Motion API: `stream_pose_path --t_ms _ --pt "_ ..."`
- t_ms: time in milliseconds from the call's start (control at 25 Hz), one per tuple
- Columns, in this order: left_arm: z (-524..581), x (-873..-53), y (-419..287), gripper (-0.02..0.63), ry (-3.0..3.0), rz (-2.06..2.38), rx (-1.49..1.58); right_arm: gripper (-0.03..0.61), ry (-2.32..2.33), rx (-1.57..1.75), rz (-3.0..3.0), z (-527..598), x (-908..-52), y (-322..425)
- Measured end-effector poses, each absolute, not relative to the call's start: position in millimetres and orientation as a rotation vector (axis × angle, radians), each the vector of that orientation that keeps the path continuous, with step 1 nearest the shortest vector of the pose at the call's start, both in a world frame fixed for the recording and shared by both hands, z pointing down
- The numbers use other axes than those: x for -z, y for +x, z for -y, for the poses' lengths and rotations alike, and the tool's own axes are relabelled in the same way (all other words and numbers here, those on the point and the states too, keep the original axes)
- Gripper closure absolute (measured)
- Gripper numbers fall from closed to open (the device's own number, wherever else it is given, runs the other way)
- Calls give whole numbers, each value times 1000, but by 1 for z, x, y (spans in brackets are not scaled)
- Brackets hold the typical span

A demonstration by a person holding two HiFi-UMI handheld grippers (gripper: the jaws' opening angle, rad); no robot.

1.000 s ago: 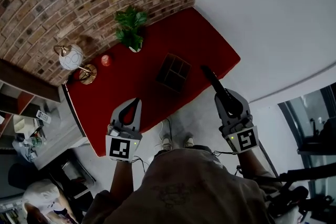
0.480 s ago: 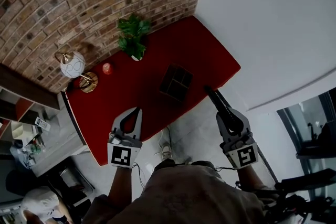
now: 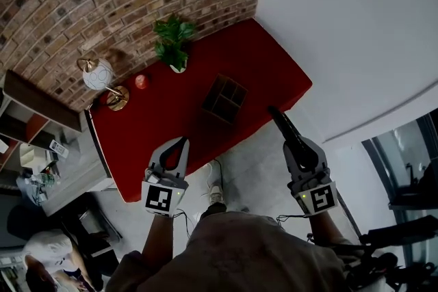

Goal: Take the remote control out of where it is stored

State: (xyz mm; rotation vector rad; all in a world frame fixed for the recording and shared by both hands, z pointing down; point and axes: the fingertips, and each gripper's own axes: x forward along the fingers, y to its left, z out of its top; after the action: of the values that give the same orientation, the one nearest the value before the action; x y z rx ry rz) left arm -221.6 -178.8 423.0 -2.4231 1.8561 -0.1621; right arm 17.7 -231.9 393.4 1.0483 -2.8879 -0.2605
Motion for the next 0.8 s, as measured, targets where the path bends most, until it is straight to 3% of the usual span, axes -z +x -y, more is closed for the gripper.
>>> stream_pose_path --t_ms 800 --pt "83 -427 -109 615 -2410 -1968 232 468 999 289 2953 165 -395 142"
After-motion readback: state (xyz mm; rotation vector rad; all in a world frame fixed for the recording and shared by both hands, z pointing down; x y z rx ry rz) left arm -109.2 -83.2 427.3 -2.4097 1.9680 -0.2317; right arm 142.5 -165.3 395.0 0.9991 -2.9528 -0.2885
